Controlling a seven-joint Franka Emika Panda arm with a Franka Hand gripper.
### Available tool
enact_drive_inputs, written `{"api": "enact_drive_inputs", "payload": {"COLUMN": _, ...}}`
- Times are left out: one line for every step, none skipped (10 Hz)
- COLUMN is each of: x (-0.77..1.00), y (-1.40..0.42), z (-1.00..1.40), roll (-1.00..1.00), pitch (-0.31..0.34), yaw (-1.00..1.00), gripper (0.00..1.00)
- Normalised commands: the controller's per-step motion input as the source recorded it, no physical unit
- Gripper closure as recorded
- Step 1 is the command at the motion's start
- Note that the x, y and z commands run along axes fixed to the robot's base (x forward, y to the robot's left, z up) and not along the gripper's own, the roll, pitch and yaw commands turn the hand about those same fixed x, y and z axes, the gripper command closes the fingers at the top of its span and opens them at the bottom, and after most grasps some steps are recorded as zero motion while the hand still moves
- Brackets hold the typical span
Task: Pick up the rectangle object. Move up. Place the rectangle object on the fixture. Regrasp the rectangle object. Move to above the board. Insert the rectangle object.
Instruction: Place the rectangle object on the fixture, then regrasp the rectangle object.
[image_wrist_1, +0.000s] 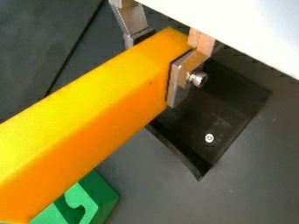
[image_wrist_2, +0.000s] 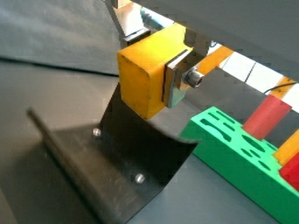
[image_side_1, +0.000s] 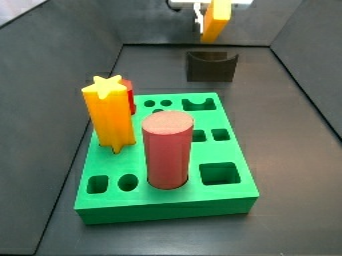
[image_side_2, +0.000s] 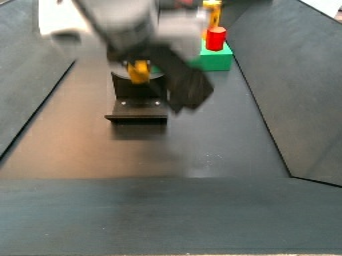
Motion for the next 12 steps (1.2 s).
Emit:
{"api": "enact_drive_inputs", "payload": {"x": 0.15, "y": 0.1, "z": -1.0, "roll": -0.67, "pitch": 0.032, "yaw": -0.12, "gripper": 1.0}}
{"api": "enact_drive_inputs", "payload": {"x": 0.15, "y": 0.1, "z": -1.0, "roll": -0.55, "pitch": 0.026, "yaw": -0.11, "gripper": 1.0}}
{"api": "enact_drive_inputs", "payload": {"x": 0.17, "y": 0.1, "z": -1.0, "roll": -0.28, "pitch": 0.026, "yaw": -0.1, "gripper": 1.0}}
{"api": "enact_drive_inputs", "payload": {"x": 0.17, "y": 0.1, "z": -1.0, "roll": -0.22, "pitch": 0.021, "yaw": -0.09, "gripper": 1.0}}
{"api": "enact_drive_inputs", "payload": {"x": 0.14, "y": 0.09, "z": -0.81, "roll": -0.17, "pitch": 0.007, "yaw": -0.08, "gripper": 1.0}}
{"api": "enact_drive_inputs", "payload": {"x": 0.13, "y": 0.08, "z": -0.67, "roll": -0.16, "pitch": -0.006, "yaw": -0.08, "gripper": 1.0}}
{"api": "enact_drive_inputs", "payload": {"x": 0.08, "y": 0.06, "z": -0.56, "roll": -0.11, "pitch": -0.02, "yaw": -0.07, "gripper": 1.0}}
{"api": "enact_drive_inputs", "payload": {"x": 0.07, "y": 0.05, "z": -0.56, "roll": -0.09, "pitch": -0.024, "yaw": -0.07, "gripper": 1.0}}
{"api": "enact_drive_inputs", "payload": {"x": 0.07, "y": 0.05, "z": -0.56, "roll": -0.09, "pitch": -0.024, "yaw": -0.06, "gripper": 1.0}}
{"api": "enact_drive_inputs", "payload": {"x": 0.0, "y": -0.5, "z": -0.17, "roll": 0.0, "pitch": 0.0, "yaw": 0.0, "gripper": 1.0}}
{"api": "enact_drive_inputs", "payload": {"x": 0.0, "y": 0.0, "z": 0.0, "roll": 0.0, "pitch": 0.0, "yaw": 0.0, "gripper": 0.0}}
{"api": "enact_drive_inputs", "payload": {"x": 0.0, "y": 0.0, "z": 1.0, "roll": 0.06, "pitch": -0.027, "yaw": -0.03, "gripper": 0.0}}
